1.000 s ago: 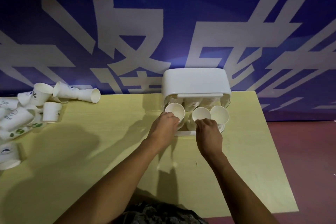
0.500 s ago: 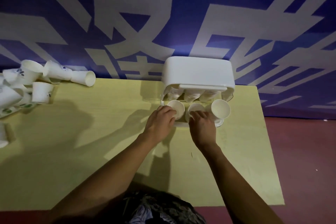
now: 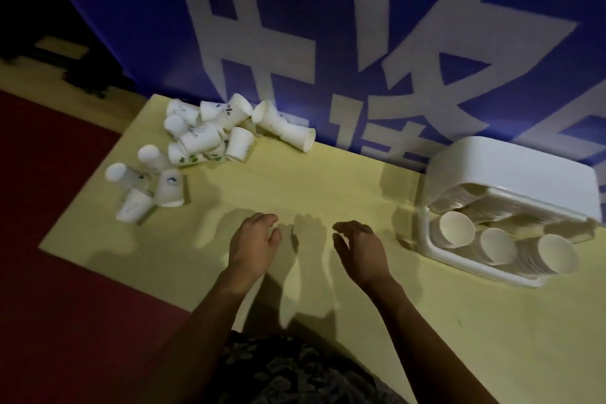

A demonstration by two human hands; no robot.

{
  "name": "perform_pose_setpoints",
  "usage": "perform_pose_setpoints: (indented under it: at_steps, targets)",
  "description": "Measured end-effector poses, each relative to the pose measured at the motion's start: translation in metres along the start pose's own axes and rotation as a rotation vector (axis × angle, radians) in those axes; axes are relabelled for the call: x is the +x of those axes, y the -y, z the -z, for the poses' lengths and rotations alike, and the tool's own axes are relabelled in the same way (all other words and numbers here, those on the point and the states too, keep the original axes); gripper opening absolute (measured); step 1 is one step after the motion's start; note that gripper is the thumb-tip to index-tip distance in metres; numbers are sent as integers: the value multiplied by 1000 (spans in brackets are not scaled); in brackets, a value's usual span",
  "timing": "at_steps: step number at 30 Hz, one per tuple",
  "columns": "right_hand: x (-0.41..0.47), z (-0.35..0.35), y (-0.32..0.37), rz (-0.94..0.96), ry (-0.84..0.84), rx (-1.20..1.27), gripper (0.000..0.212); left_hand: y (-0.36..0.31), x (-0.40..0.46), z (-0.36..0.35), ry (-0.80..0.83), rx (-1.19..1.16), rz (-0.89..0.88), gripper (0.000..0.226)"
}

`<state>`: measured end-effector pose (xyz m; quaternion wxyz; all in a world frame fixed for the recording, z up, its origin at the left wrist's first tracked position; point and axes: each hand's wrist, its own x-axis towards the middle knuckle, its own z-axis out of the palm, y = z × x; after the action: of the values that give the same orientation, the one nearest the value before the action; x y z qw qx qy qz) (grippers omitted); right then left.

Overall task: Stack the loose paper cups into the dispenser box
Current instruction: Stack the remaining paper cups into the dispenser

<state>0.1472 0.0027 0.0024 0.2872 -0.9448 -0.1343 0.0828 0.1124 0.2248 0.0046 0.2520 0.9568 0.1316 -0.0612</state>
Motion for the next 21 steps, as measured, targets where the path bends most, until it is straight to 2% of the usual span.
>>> perform_pose_setpoints:
  at_steps: [6, 12, 16, 21]
  targets:
    - [31, -72, 99, 11, 81, 32, 20, 114, 16, 53, -22, 35, 83, 31]
    - [55, -143, 180, -73, 164, 122, 18, 223, 50, 101, -40, 176, 90, 34]
    - [70, -182, 224, -368, 248, 374, 15, 272, 70, 122, 51, 265, 91, 42]
    - [95, -226, 266, -753, 277, 844, 12, 309, 89, 131, 223, 263, 74, 54]
